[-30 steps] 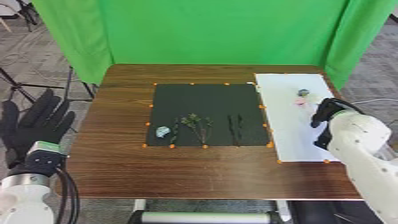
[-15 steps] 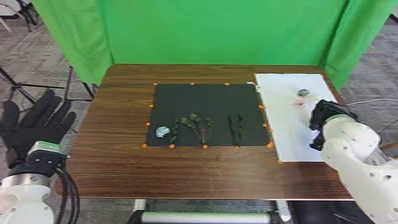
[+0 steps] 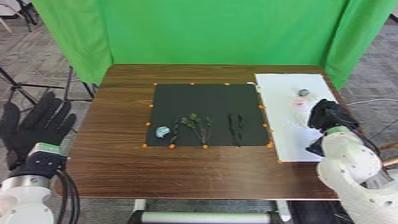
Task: Arrange flowers
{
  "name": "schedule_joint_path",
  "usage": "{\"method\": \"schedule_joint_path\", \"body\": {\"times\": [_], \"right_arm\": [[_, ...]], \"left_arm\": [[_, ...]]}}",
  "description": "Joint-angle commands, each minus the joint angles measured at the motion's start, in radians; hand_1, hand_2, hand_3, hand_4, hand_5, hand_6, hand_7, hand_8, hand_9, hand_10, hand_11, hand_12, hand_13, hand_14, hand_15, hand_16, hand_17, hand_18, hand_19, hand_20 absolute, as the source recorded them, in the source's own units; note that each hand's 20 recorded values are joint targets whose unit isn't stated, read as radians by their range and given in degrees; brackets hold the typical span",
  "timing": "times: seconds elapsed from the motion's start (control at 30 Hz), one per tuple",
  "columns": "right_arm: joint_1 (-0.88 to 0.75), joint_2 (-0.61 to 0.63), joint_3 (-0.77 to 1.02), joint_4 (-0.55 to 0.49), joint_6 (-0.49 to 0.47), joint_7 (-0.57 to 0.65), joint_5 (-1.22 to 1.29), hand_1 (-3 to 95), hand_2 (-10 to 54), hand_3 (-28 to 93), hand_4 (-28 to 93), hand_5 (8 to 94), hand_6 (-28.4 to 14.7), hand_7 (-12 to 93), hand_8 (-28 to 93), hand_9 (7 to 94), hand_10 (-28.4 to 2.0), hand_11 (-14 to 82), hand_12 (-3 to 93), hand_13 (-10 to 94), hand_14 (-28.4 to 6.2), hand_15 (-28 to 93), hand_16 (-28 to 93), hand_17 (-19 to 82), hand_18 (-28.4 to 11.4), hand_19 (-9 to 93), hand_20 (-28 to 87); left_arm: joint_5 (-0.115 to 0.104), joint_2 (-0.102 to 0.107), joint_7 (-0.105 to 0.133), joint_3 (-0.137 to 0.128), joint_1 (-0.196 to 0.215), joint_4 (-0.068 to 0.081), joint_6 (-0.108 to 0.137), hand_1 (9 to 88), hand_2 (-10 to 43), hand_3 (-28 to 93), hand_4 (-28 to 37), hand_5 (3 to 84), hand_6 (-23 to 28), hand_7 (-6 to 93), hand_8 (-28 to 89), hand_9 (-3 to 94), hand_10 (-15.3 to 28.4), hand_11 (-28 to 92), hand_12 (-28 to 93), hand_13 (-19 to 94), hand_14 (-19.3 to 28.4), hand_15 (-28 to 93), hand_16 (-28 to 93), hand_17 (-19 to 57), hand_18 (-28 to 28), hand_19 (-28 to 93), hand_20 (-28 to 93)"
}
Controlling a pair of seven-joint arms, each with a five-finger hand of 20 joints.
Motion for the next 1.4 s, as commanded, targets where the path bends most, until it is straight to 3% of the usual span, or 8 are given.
{"method": "schedule_joint_path", "body": {"times": [0.03,0.17,0.37,0.6,0.8,0.93,1.33,1.4], "right_arm": [[0.034,0.01,-0.023,-0.076,0.07,-0.023,-0.076,64.6,-9.5,73,-28,78.8,-1.2,34,12,88.0,-9.0,13.1,51.2,79,-5.0,43,56,42,-22.2,81,45],[0.045,0.006,-0.017,-0.084,0.101,-0.028,0.007,64.5,-9.5,73,-28,78.9,-1.2,34,12,88.0,-9.0,13.1,51.2,79,-5.0,43,56,42,-22.1,81,45],[0.147,-0.035,-0.119,-0.095,0.084,-0.103,0.019,64.8,-9.5,72,-28,78.8,-1.2,34,12,87.8,-9.0,13.1,51.4,79,-5.3,43,56,42,-22.2,80,46],[0.33,-0.144,-0.304,-0.062,0.071,-0.171,0.064,65.0,-9.5,72,-28,78.8,-1.3,34,12,87.8,-8.9,13.2,51.4,79,-5.2,43,57,42,-22.1,80,46],[0.453,-0.266,-0.433,0.021,0.059,-0.221,0.16,65.0,-9.5,72,-28,78.5,-1.2,34,12,87.7,-8.9,13.2,51.4,79,-5.1,43,57,42,-22.0,79,47],[0.556,-0.328,-0.542,0.135,0.033,-0.237,0.228,65.0,-9.5,72,-28,78.5,-1.2,34,12,87.7,-8.9,13.2,51.3,79,-5.2,43,57,42,-22.1,79,47],[0.581,-0.445,-0.616,0.283,0.044,-0.236,0.234,65.1,-9.5,71,-28,78.1,-1.0,35,12,87.4,-8.7,13.3,51.2,79,-5.2,43,56,42,-22.0,79,47],[0.584,-0.471,-0.622,0.318,0.053,-0.259,0.233,65.1,-9.5,71,-28,78.1,-1.0,35,12,87.3,-8.6,13.3,51.1,79,-5.2,43,56,42,-22.0,79,47]], "left_arm": [[-0.001,-0.005,0.001,0.002,0.009,-0.003,-0.003,22.5,12.4,70,-28.3,39.6,7.7,15.0,-9,30.1,13.4,20,10,20,12.5,31,-9,-5.4,10.0,26,7],[0.002,-0.003,-0.005,0.009,-0.001,0.0,-0.005,22.6,12.4,70,-28.3,39.6,7.7,15.1,-9,30.0,13.3,20,10,20,12.5,31,-9,-5.4,10.0,26,7],[-0.006,-0.007,-0.001,-0.003,0.021,-0.006,0.005,22.5,12.4,70,-28.3,39.6,7.8,15.0,-9,30.0,13.4,20,10,19,12.4,31,-9,-5.4,9.9,26,7],[0.0,0.002,-0.014,0.018,-0.005,0.003,0.003,22.5,12.3,71,-28.3,39.6,7.7,14.9,-9,30.0,13.4,20,10,19,12.4,31,-9,-5.3,9.9,26,7],[0.005,0.007,-0.034,0.051,-0.046,0.018,0.001,22.5,12.3,71,-28.3,39.5,7.7,14.9,-9,29.9,13.4,20,10,19,12.4,31,-9,-5.4,10.0,26,7],[0.008,0.015,-0.049,0.07,-0.074,0.027,-0.002,22.6,12.3,71,-28.3,39.5,7.7,15.0,-9,29.9,13.3,20,10,19,12.4,31,-9,-5.4,10.0,26,7],[0.025,0.023,-0.086,0.102,-0.116,0.041,-0.007,22.6,12.4,70,-28.3,39.6,7.7,15.0,-9,29.9,13.4,20,10,19,12.3,31,-9,-5.4,10.0,26,7],[0.021,0.023,-0.081,0.104,-0.115,0.041,-0.005,22.6,12.4,70,-28.3,39.6,7.7,15.0,-9,29.9,13.4,20,10,19,12.3,31,-9,-5.4,10.0,26,7]]}}
